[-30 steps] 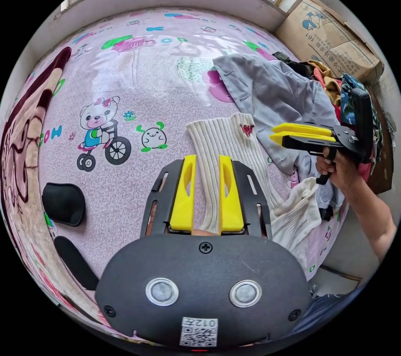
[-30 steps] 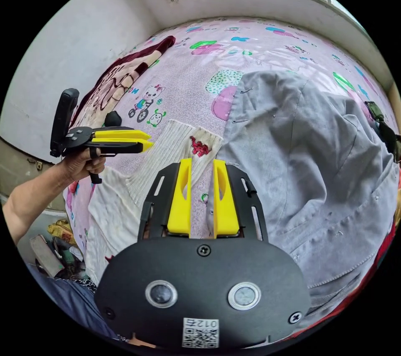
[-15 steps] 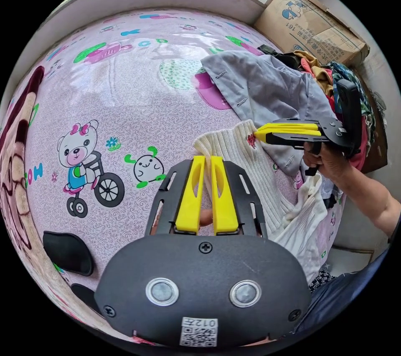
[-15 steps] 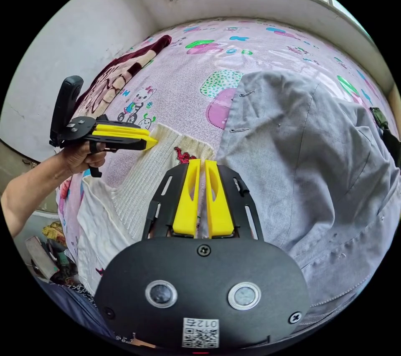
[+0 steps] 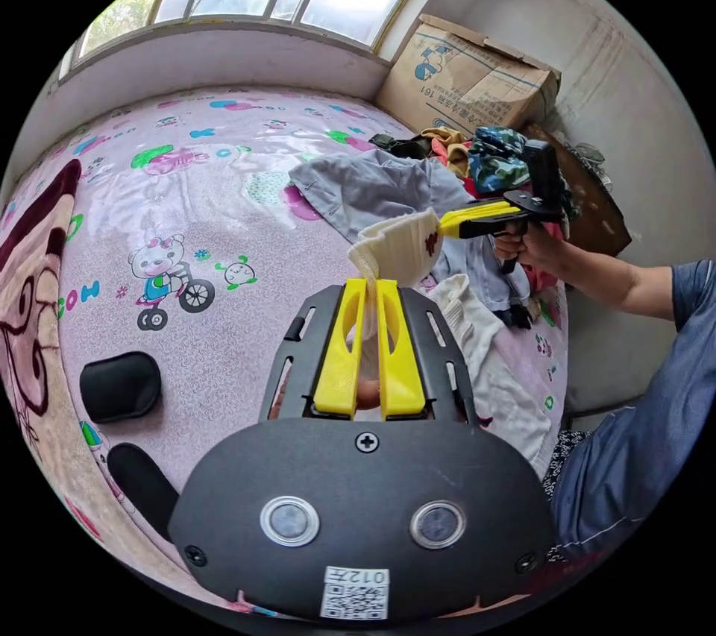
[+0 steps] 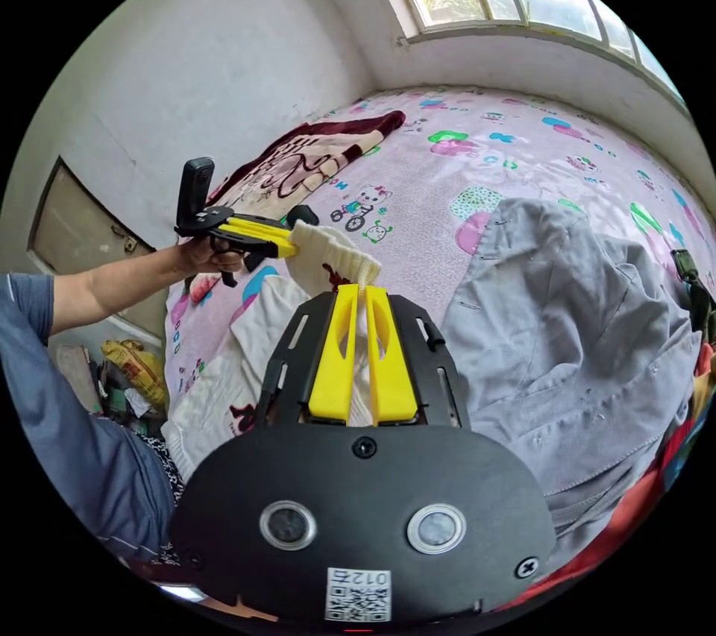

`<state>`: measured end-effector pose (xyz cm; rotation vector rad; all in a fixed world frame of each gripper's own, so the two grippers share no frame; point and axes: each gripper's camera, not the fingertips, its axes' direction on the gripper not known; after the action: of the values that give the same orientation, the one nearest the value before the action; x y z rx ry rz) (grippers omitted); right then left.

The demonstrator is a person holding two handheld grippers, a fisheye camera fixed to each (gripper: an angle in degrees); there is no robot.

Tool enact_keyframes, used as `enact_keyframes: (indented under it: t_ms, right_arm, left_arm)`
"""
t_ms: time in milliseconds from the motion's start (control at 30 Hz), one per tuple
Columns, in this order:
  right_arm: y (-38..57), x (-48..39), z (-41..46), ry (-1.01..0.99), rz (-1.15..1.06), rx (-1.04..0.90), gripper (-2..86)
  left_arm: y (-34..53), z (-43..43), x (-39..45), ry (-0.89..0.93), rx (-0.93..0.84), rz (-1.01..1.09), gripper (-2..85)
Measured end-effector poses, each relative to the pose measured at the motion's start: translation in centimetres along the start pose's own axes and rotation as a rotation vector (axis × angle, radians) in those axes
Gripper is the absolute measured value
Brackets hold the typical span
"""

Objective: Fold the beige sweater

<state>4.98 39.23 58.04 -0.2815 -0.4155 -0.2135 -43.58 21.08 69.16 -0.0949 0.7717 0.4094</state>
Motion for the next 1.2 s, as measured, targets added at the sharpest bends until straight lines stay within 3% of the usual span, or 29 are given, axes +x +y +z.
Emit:
enact_keyframes:
  t_ms: [167,367,533,667,767,900,1067,1200]
  right_arm:
    - [1.5,-9.6,-1.8,0.008,-0.097,-0.104,1.5]
    - [3.4,-19.9,-0.3,0.110,-0.225,-0.225,1.6]
    - [3.2,-27.8,2.5,0.315,-0.428,-0.303,2.0]
    - [2.8,-31.2,3.2,0.364,-0.548,-0.401,2.3]
    - [2.2,-31.6,0.9,0.313,-0.502,-0.441,2.4]
    - [-1.0,-30.7,-3.3,0.234,-0.346,-0.386,2.4]
    - [-8.0,-32.2,-3.2,0.164,-0.268,-0.254,2.3]
    - [-10.4,-34.1,-0.6,0.158,-0.314,-0.321,2.2]
  left_arm:
    - [5.2,-3.0,7.6,-0.017,-0.050,0.071,0.4]
    - [10.7,-3.3,14.9,-0.173,-0.086,0.082,0.6]
    - [13.4,-2.5,17.0,-0.275,-0.113,-0.044,1.1]
    - [15.5,-4.9,16.5,-0.216,-0.085,-0.198,1.1]
    - [17.4,-8.1,16.6,-0.256,-0.086,-0.248,0.6]
    - [14.4,-10.5,19.0,-0.275,-0.068,-0.157,0.1]
    - [7.4,-6.4,22.7,-0.173,-0.112,0.012,-0.2]
    - [5.0,-2.2,24.3,-0.206,-0.276,0.076,-0.2]
